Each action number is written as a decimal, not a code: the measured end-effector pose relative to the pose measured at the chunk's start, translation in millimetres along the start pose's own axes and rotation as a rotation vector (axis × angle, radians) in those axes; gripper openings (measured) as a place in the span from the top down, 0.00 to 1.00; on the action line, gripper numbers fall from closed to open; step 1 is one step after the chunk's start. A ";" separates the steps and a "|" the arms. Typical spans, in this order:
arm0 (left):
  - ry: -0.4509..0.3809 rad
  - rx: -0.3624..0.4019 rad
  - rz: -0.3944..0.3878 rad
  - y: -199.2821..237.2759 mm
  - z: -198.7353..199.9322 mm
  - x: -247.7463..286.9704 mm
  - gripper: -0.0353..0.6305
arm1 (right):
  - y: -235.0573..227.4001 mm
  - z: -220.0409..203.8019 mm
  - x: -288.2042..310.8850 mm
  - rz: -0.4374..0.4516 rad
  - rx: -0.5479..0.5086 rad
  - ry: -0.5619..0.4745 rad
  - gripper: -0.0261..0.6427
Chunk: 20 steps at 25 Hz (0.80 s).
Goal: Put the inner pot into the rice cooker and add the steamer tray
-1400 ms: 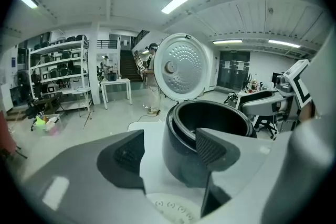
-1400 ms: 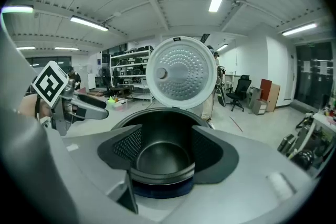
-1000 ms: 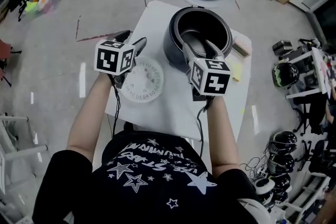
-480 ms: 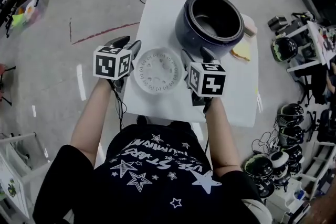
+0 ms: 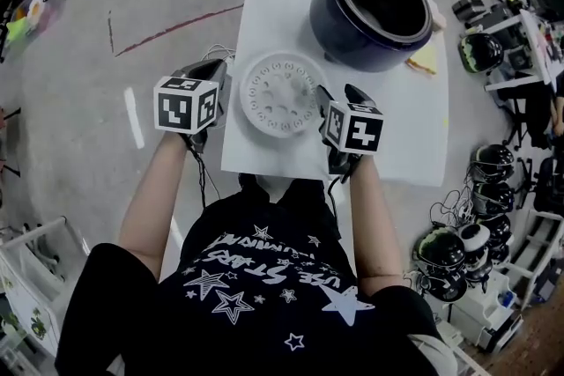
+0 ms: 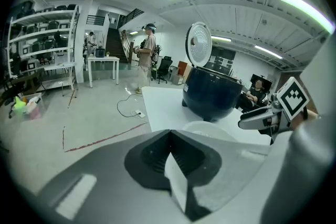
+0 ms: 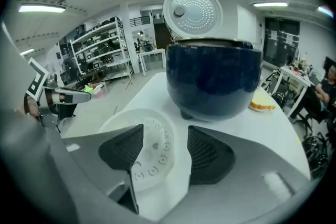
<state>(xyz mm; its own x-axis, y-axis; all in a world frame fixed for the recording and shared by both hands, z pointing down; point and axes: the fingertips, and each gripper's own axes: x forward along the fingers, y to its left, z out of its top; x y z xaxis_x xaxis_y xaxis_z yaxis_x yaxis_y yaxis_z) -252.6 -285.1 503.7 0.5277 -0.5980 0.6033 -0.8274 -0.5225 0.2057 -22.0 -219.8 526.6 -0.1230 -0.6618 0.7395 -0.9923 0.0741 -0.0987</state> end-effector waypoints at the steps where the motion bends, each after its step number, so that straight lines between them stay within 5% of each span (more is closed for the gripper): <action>1: 0.009 -0.005 -0.002 2.4 -4.8 0.8 0.94 | 0.0 -7.2 4.8 -0.004 0.006 0.018 0.52; 9: 0.077 -0.038 -0.013 10.1 -49.4 4.4 0.95 | -7.9 -52.6 37.1 -0.032 0.060 0.140 0.54; 20: 0.123 -0.074 -0.023 10.2 -82.9 -4.8 0.94 | -12.2 -72.6 60.2 -0.057 0.131 0.207 0.70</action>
<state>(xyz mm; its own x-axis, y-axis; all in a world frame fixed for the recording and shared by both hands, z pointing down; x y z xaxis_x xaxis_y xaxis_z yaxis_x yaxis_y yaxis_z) -279.5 -237.2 566.7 0.5230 -0.5045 0.6870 -0.8296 -0.4862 0.2746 -18.1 -206.4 620.7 -0.0799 -0.4946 0.8655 -0.9896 -0.0649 -0.1285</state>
